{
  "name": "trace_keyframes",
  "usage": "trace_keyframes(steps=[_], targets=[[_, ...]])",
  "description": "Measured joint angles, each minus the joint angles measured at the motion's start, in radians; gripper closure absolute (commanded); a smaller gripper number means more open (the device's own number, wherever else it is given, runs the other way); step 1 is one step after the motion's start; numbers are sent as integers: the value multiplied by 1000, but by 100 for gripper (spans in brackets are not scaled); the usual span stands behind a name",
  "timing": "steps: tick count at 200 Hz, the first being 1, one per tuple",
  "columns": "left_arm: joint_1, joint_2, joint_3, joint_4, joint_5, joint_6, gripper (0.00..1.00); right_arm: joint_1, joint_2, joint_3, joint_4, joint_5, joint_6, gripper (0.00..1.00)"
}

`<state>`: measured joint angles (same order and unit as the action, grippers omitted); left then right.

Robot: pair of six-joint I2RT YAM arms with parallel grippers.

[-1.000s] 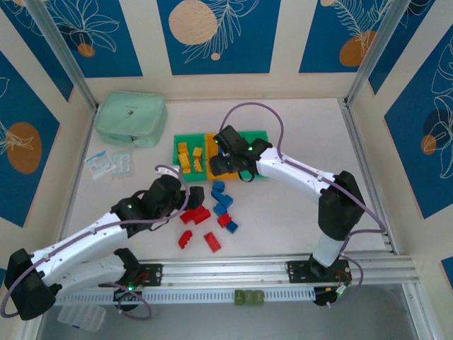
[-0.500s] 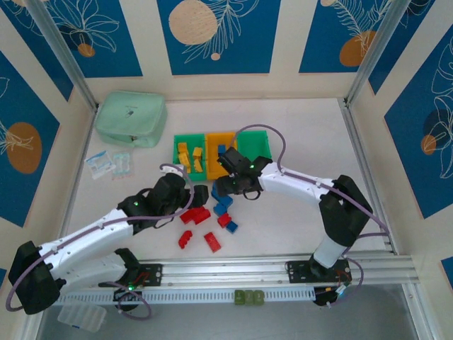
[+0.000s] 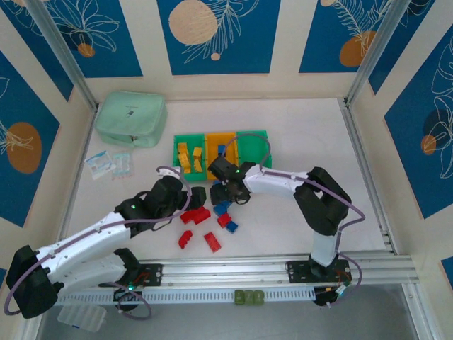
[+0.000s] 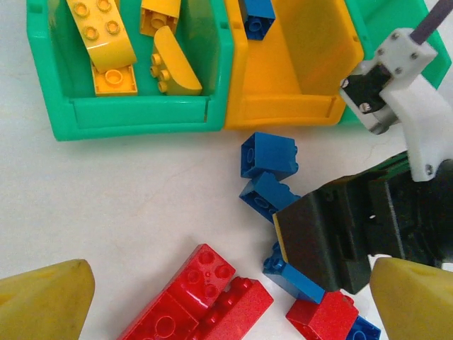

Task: Sort the legos into containers by color
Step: Pick up the lego from the center of the table, then place the lego in the container.

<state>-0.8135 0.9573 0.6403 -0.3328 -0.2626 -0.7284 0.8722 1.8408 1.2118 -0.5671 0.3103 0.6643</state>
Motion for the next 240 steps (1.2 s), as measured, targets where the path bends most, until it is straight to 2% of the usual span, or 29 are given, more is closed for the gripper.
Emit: trace_keyframes(steps=[62, 157, 208, 240], targets=[[2, 0, -2, 1, 0, 0, 1, -8, 20, -6, -23, 16, 61, 34], [9, 11, -10, 9, 16, 0, 1, -22, -34, -60, -41, 30, 85, 56], [13, 13, -9, 12, 27, 0, 1, -22, -98, -51, -83, 65, 53, 57], [13, 11, -9, 10, 26, 0, 1, -22, -116, 29, -93, 90, -1, 57]])
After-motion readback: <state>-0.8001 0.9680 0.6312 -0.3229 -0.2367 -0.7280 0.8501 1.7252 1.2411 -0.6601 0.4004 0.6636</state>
